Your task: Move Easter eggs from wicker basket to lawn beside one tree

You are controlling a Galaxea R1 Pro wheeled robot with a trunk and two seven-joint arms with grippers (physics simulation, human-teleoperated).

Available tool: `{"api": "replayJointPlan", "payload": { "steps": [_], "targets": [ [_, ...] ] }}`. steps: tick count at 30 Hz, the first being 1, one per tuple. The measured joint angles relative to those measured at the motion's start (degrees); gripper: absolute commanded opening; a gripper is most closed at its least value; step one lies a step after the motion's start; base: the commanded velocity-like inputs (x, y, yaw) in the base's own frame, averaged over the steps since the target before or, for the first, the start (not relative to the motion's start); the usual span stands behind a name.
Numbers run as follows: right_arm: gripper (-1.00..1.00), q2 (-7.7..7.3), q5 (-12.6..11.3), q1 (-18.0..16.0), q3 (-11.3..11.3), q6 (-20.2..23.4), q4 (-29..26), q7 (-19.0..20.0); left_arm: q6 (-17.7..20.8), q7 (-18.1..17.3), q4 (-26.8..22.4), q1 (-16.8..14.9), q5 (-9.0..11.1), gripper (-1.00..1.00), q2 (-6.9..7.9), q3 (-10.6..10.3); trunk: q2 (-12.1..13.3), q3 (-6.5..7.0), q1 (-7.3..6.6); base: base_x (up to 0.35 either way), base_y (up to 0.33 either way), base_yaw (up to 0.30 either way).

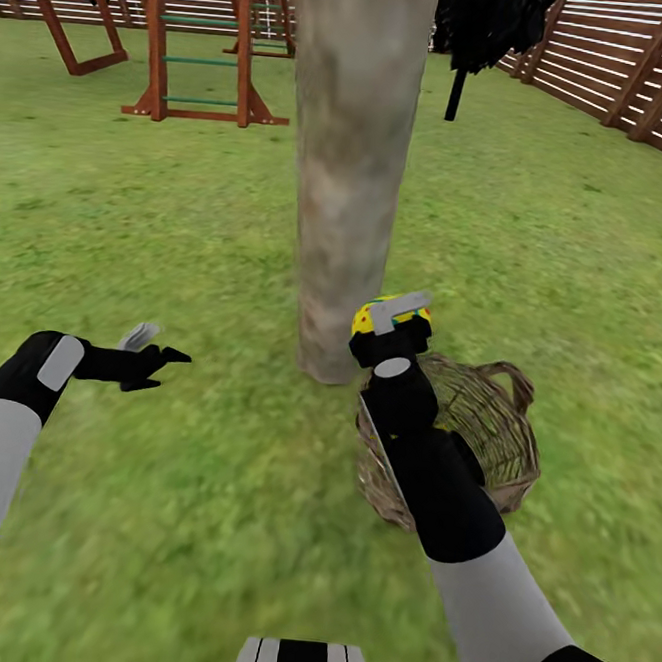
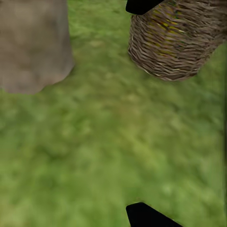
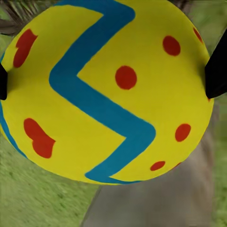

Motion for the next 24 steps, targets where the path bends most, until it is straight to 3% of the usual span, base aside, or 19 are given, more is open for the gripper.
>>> {"api": "replayJointPlan", "payload": {
  "steps": [3,8,9,12,16,19,20,21,24],
  "targets": [
    [-1.0,0.0,-3.12,0.13,-0.07,-0.34,0.14,-0.21,0.08,-0.02,0.09,0.0,0.09,1.0,0.01,0.0,0.0,0.0,0.0,-0.151,0.299,0.0],
    [-1.0,0.0,-4.87,1.56,0.6,-0.52,0.3,-0.07,0.11,-0.02,0.09,0.0,0.19,1.0,0.02,0.01,0.0,0.0,0.0,-0.152,0.298,0.0],
    [-1.0,0.0,-6.24,2.12,0.94,-0.61,0.5,-0.11,0.11,-0.02,0.09,0.0,0.19,1.0,0.02,0.01,0.0,0.0,0.0,-0.152,0.298,0.0],
    [-1.0,0.0,-10.86,3.11,1.25,-3.78,2.97,-0.27,0.11,-0.02,0.15,0.0,0.32,1.0,0.02,0.0,0.0,0.0,0.0,-0.152,0.297,0.0],
    [-1.0,0.0,-11.63,4.76,1.29,-8.22,7.38,-0.15,0.09,-0.05,0.23,0.01,0.38,1.0,0.03,-0.01,0.0,0.0,0.0,-0.087,0.165,0.0],
    [-1.0,0.01,-11.69,8.46,1.26,-14.96,11.23,0.0,0.03,-0.05,0.32,0.02,0.37,1.0,0.03,-0.02,0.0,0.0,-0.01,-0.01,0.02,0.0],
    [-1.0,0.01,-11.71,9.79,1.22,-19.34,13.95,-0.03,0.01,-0.05,0.33,0.02,0.37,1.0,0.02,-0.02,0.0,-0.01,-0.01,-0.002,0.003,0.0],
    [-1.0,0.01,-11.65,10.94,1.14,-26.59,18.65,-0.17,0.01,0.0,0.38,0.02,0.41,1.0,-0.48,-0.02,0.0,-0.01,0.0,-0.001,0.002,0.0],
    [-1.0,0.01,-11.33,11.54,1.02,-36.01,25.71,-0.24,0.04,0.05,0.44,0.02,0.29,1.0,-1.83,-0.02,0.0,0.0,-0.01,0.0,0.0,0.0]
  ]
}}
